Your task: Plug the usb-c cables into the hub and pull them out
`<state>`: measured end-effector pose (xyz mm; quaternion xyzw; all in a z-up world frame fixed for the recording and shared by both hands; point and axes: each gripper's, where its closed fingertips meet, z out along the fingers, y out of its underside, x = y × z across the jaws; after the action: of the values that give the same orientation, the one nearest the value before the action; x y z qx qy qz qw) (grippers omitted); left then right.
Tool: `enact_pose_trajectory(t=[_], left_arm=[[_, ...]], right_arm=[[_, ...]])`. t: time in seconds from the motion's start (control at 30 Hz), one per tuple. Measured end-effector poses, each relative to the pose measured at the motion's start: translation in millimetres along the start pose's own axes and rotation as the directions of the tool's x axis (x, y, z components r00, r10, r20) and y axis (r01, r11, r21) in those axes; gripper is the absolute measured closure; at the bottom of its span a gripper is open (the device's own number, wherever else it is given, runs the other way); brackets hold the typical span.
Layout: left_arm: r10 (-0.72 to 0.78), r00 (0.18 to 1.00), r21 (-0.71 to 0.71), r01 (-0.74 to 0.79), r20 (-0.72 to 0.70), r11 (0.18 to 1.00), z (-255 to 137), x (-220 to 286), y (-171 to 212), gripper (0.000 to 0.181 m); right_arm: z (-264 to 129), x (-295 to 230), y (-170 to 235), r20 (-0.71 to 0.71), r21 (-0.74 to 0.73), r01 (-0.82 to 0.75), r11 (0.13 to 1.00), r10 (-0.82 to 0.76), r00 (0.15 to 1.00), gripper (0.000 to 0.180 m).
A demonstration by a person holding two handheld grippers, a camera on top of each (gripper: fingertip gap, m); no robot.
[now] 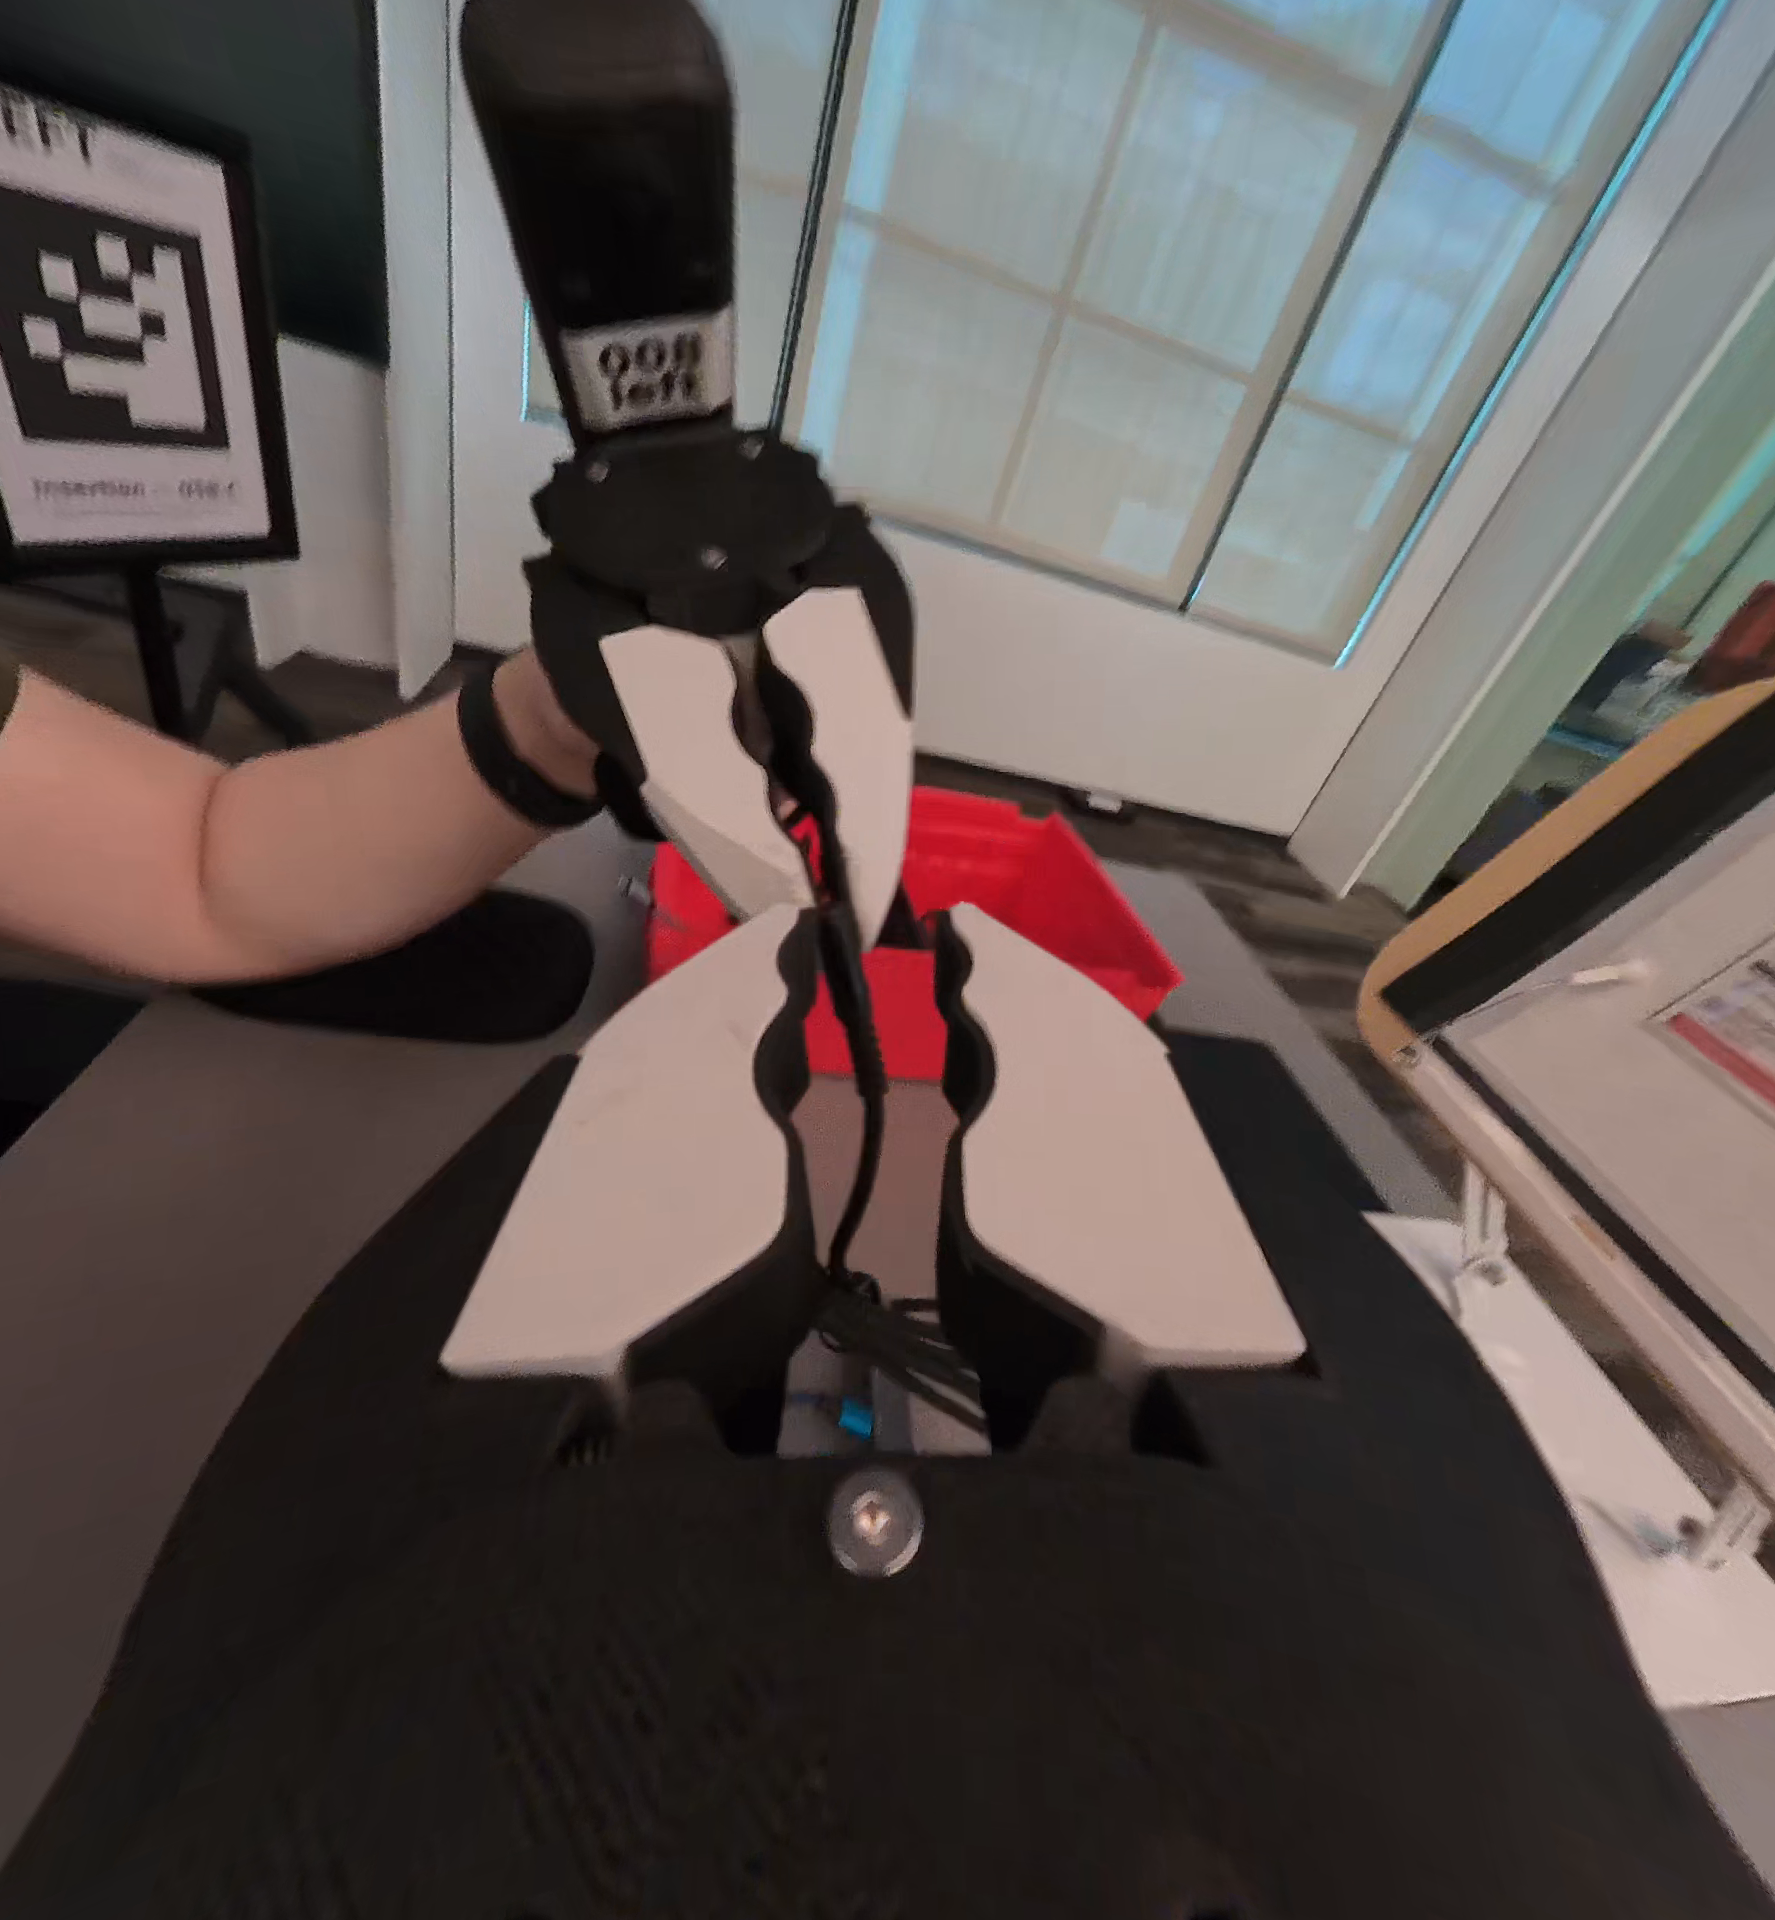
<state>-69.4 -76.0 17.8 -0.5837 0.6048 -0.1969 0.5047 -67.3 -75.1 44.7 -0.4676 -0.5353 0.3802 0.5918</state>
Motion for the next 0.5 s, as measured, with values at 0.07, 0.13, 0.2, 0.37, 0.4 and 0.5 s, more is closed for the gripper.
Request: enact_pose_trajectory(t=[0.07, 0.13, 0.2, 0.37, 0.4, 0.5], left_arm=[[0.007, 1.0, -0.024, -0.007, -0.007, 1.0, 5.9, 1.4, 4.8, 0.178], [0.009, 1.0, -0.032, -0.009, -0.012, 0.999, 8.5, 2.4, 6.7, 0.178], [0.007, 1.0, -0.036, -0.008, -0.025, 0.999, 8.9, 4.4, 7.4, 0.178], [0.016, 1.0, -0.041, -0.017, -0.025, 0.999, 9.1, 4.8, 8.2, 0.178], [0.01, 1.0, -0.034, -0.01, -0.023, 0.999, 9.0, 4.2, 7.5, 0.178], [-0.002, 0.999, -0.022, 0.001, -0.037, 1.0, 7.4, 5.0, 6.5, 0.178]], right_arm=[[5.7, -4.2, 15.3, 0.019, -0.097, 0.015, 0.995, -0.013, 1.0, 0.154], [8.5, -7.7, 26.4, 0.039, -0.158, 0.034, 0.987, -0.028, 0.999, 0.156], [10.1, -8.9, 29.8, 0.048, -0.173, 0.033, 0.984, -0.025, 0.999, 0.16], [10.6, -10.2, 27.9, 0.071, -0.156, 0.006, 0.988, 0.006, 0.997, 0.171], [10.7, -9.2, 27.4, 0.066, -0.156, 0.0, 0.988, 0.011, 0.998, 0.171], [11.1, -9.7, 25.4, 0.061, -0.147, 0.016, 0.989, -0.007, 0.998, 0.171]])
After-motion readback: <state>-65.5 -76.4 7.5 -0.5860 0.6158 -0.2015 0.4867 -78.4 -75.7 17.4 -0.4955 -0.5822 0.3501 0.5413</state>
